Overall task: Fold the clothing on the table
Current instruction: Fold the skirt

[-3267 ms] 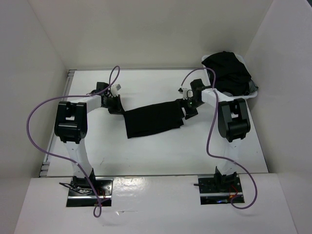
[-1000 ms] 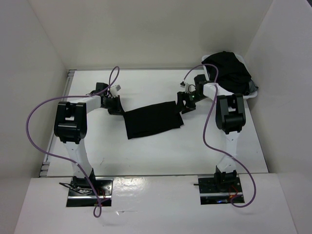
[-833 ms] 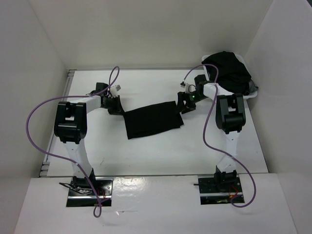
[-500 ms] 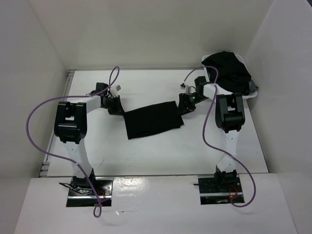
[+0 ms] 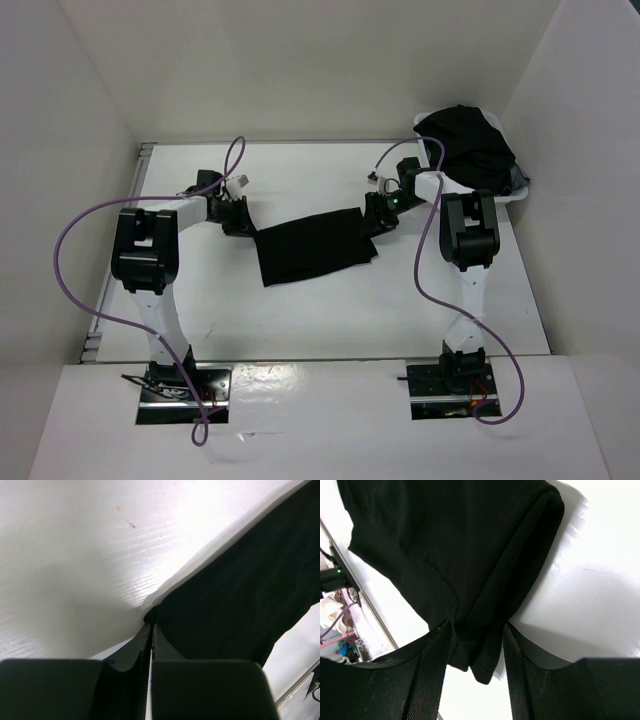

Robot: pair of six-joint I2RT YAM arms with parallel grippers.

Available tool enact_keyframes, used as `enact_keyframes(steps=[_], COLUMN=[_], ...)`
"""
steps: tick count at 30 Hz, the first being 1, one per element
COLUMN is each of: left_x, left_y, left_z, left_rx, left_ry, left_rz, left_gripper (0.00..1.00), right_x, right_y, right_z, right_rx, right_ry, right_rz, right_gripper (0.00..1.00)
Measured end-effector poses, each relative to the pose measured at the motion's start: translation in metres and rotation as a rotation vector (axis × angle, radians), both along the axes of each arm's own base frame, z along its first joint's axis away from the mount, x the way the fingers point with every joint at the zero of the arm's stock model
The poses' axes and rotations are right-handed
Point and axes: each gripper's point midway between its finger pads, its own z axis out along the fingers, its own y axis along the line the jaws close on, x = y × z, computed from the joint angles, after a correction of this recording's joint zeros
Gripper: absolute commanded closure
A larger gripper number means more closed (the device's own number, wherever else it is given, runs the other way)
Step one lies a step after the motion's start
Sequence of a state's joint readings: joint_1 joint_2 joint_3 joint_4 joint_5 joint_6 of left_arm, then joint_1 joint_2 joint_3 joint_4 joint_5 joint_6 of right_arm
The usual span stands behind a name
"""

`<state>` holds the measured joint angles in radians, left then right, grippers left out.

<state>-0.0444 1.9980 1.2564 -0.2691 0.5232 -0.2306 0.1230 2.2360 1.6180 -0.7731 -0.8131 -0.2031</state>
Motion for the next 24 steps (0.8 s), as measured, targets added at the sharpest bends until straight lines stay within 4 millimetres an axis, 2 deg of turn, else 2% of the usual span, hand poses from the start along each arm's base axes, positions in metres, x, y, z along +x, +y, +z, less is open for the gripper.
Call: enact_keyframes(steps=[9, 12, 13, 17, 24], left_x=[-0.001, -0.001, -0.001, -0.001, -0.002], left_y=[-0.001, -0.001, -0.002, -0.002, -0.003], left_z=[0.0, 0.0, 0.0, 0.0, 0.0], left_rx=[-0.008, -0.009, -0.009, -0.012, -0.016], left_ry=[0.002, 0.002, 0.002, 0.004, 0.006], left_rz=[-0.004, -0.005, -0.005, -0.007, -0.009], left_gripper=[1.0, 1.0, 1.0, 1.0, 1.0], right_x=[0.0, -0.001, -0.001, -0.002, 0.004], right_y=[0.002, 0.002, 0.002, 0.001, -0.004], right_z=[-0.005, -0.007, -0.009, -0.012, -0.011], right_rx=[0.01, 0.008, 0.007, -0.001, -0.062], right_ry=[0.022, 0.028, 0.031, 0.04, 0.037], right_rz=[0.004, 0.004, 0.003, 0.001, -0.02], right_gripper=[0.64, 0.74, 0.81, 0.99, 1.0])
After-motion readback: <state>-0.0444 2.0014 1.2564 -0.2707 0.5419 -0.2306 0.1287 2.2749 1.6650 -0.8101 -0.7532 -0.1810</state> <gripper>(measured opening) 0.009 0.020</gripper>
